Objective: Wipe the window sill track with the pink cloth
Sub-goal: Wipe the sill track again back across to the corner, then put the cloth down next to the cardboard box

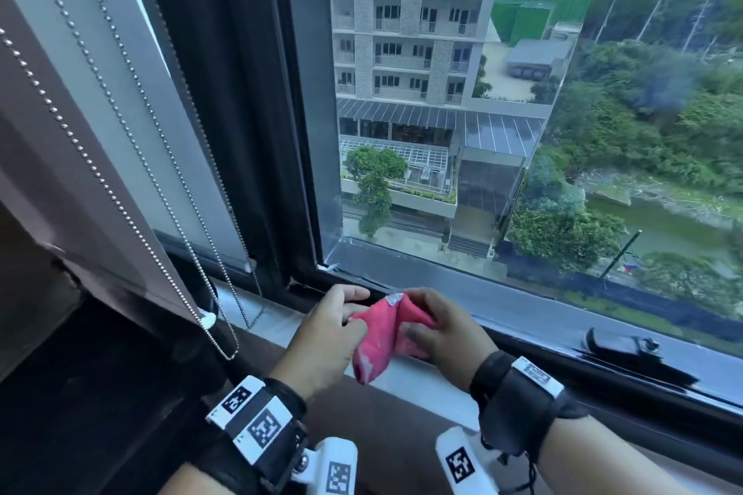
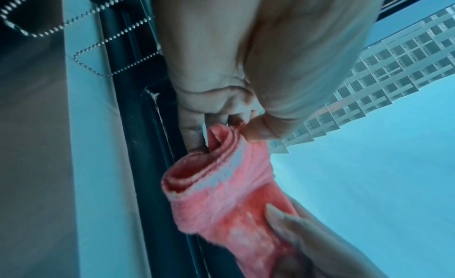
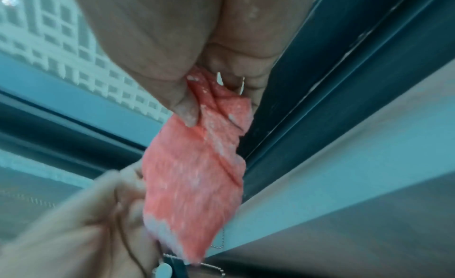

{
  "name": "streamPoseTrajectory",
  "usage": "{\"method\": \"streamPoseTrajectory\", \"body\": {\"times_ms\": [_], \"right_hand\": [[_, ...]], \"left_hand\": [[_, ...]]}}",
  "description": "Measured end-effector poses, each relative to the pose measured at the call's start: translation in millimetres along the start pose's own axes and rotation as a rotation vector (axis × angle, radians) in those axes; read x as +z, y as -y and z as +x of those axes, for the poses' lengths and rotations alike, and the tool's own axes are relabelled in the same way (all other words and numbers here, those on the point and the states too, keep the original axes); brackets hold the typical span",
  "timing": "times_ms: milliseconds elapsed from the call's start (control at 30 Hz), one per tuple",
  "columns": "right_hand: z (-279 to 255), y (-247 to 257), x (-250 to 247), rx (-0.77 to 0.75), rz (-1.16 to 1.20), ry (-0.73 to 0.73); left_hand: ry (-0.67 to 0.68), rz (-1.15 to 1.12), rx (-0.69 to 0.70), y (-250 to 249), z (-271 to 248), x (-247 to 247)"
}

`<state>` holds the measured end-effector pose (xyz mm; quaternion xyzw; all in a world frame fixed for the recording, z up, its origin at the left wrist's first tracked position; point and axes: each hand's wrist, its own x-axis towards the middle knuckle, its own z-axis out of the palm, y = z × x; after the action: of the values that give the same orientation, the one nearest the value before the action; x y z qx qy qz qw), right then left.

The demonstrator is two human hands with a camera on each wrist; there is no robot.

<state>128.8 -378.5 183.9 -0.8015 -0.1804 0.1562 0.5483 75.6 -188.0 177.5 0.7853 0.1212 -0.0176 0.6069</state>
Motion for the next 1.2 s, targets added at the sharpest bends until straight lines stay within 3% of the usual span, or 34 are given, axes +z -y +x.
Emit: {"method": "streamPoseTrajectory", "body": {"times_ms": [200, 333, 433, 600, 733, 833, 967, 1200], "right_hand": [[-9.7, 1.4, -24.7, 0.143, 0.522, 0.172], [-10.8, 8.0, 4.4, 0.178, 0.712, 0.225], [-11.6, 2.7, 39.3, 0.237, 0.626, 0.23], [-15.9, -48.7, 85.7, 0.222, 0.367, 0.293], [-5.8, -48.6, 159.5, 0.359, 0.707, 0.413], [3.8, -47.6, 212.7, 0.4, 0.814, 0.391], [20.3, -37.9, 261.3, 0.412, 0.757, 0.331], [44.4, -41.5, 309.8, 0.356, 0.64, 0.324]], "left_hand": [[-0.045, -0.033, -0.095, -14.4, -21.1, -18.9], [0.167, -0.071, -0.194, -9.3, -42.5, -43.4], [0.128, -0.029, -0.239, 5.8, -53.4, -72.9], [-0.049, 0.038, -0.265, 53.7, -62.9, -72.3], [-0.236, 0.119, -0.318, 95.4, -65.0, -128.7], [-0.308, 0.183, -0.363, 116.1, -62.1, -166.7], [-0.333, 0.318, -0.375, 137.2, -50.5, -203.8], [-0.378, 0.3, -0.315, 188.9, -27.5, -242.4]]}}
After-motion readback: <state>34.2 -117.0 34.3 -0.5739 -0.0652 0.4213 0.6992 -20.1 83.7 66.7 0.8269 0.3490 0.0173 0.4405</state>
